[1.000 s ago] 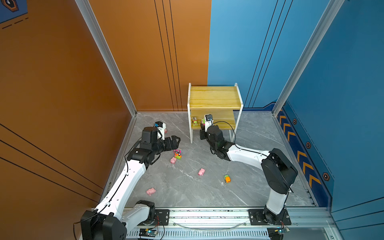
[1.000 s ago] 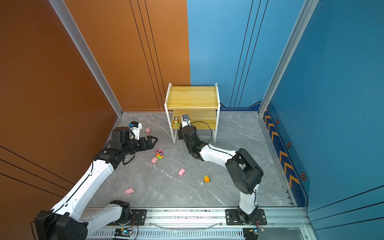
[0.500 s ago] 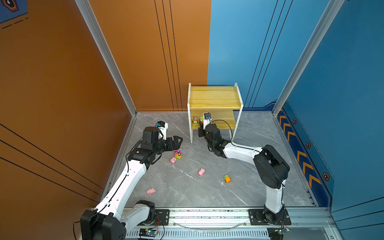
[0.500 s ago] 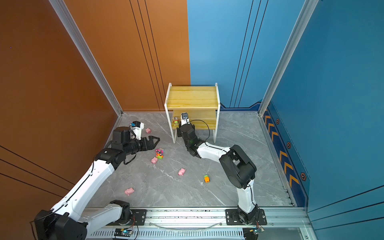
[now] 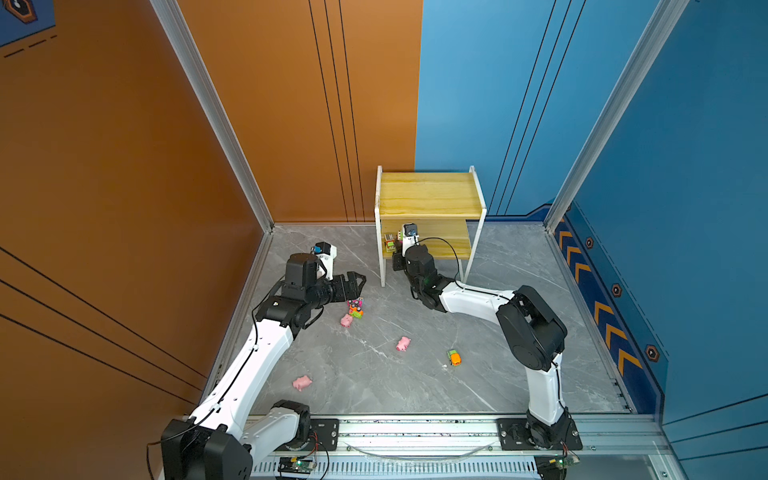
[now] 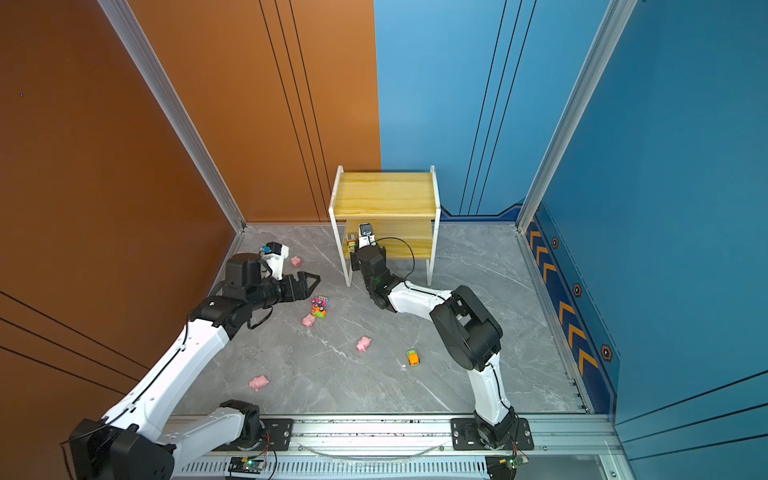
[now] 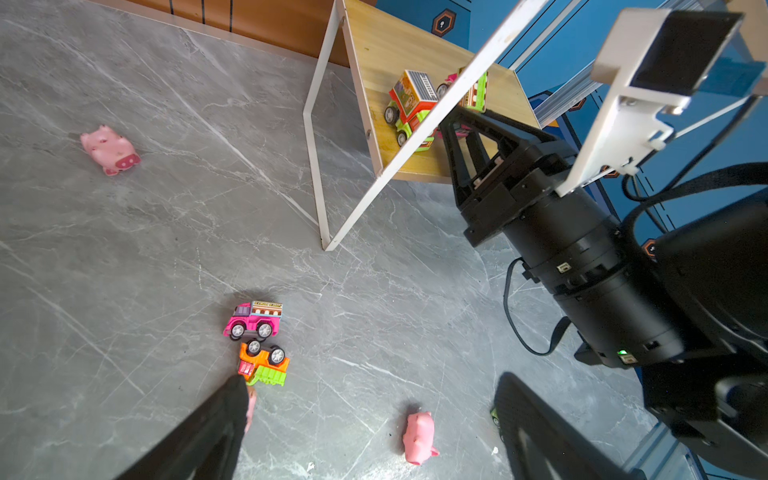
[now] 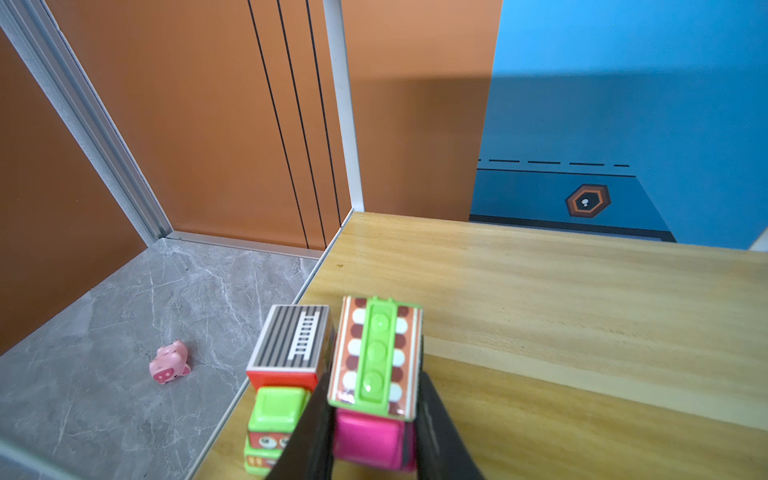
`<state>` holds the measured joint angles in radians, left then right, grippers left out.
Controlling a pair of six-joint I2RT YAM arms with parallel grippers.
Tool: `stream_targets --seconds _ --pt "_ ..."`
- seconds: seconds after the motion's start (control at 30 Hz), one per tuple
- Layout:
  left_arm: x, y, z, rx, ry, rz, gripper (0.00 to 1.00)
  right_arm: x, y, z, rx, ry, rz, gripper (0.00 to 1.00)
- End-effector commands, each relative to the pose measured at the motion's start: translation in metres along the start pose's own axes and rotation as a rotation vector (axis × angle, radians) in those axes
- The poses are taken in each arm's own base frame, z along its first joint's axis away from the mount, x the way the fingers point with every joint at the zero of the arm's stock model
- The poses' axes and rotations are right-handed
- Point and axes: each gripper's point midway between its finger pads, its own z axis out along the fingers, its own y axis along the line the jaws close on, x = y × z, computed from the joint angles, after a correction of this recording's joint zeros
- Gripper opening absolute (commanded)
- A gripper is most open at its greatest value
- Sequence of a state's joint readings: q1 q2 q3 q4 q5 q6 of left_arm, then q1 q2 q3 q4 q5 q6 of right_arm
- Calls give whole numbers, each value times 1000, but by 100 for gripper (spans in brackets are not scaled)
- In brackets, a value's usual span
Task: Place and organize the plastic toys onto the shelf
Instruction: 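Lower the pink truck beside the green truck and open right gripper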
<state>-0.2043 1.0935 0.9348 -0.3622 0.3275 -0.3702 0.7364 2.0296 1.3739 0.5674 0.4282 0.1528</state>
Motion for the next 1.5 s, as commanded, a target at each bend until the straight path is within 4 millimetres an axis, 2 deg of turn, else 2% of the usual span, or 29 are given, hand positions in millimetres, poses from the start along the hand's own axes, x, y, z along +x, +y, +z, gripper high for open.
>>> stream_targets --seconds 0.0,0.23,1.17,1.2,1.47 --pt "8 -4 4 32 28 7 94 -15 -8 6 45 -43 -1 27" --pt "8 -4 5 33 30 5 93 -13 -16 9 71 -37 -3 27" --pt "8 -6 4 43 26 4 93 -4 -17 15 69 5 -9 32" --pt "7 -7 3 43 25 5 93 9 -17 19 73 27 -20 32" --pt "7 -6 4 42 25 2 93 21 -18 22 78 49 -23 33"
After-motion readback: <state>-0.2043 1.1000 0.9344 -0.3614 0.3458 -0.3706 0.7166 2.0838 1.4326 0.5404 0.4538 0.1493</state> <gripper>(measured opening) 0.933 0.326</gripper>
